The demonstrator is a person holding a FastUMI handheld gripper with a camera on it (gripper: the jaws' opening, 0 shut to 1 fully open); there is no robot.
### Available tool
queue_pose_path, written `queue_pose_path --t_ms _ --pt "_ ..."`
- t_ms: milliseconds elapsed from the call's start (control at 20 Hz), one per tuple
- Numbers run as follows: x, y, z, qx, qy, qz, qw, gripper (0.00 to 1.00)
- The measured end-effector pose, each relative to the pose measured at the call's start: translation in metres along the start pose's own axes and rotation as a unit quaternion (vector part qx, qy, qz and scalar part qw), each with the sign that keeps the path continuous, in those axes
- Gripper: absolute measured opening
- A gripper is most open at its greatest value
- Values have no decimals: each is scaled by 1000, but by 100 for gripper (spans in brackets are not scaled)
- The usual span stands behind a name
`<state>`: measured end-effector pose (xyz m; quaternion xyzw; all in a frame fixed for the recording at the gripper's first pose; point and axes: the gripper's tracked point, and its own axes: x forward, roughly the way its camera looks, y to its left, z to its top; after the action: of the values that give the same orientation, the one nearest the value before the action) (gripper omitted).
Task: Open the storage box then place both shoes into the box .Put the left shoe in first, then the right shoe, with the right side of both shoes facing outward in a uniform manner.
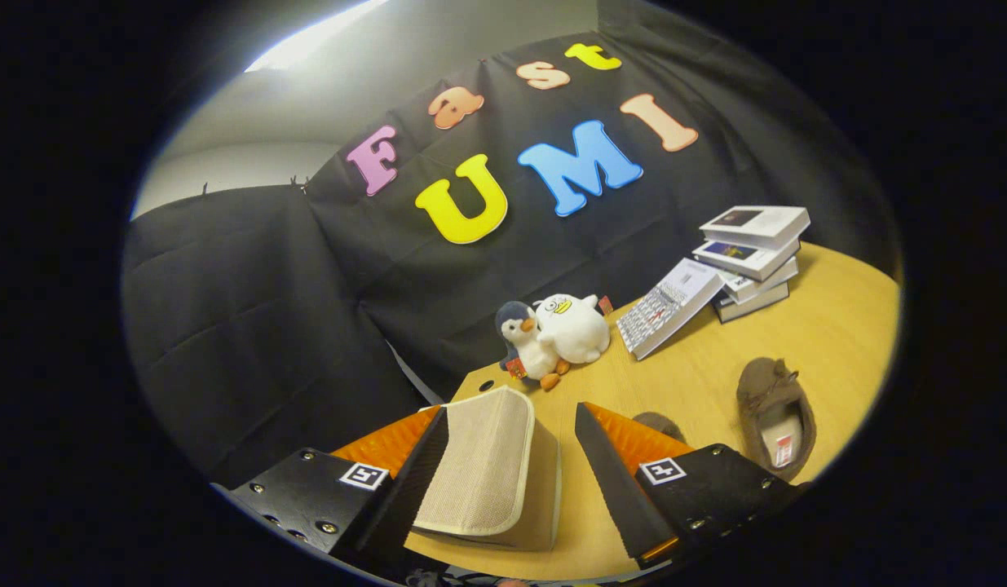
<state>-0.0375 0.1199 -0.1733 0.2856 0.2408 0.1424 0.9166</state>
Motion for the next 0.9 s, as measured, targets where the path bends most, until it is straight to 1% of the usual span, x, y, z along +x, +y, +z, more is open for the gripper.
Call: queue_pose_path --t_ms 250,500,600,700,900 --pt "12 -5 -42 77 48 1 996 96" --pt "25 -1 -69 155 88 15 984 96" --pt "28 6 -75 196 101 35 975 96" --pt "33 7 -81 237 108 44 965 96" --pt "37 9 -97 315 129 55 939 96"
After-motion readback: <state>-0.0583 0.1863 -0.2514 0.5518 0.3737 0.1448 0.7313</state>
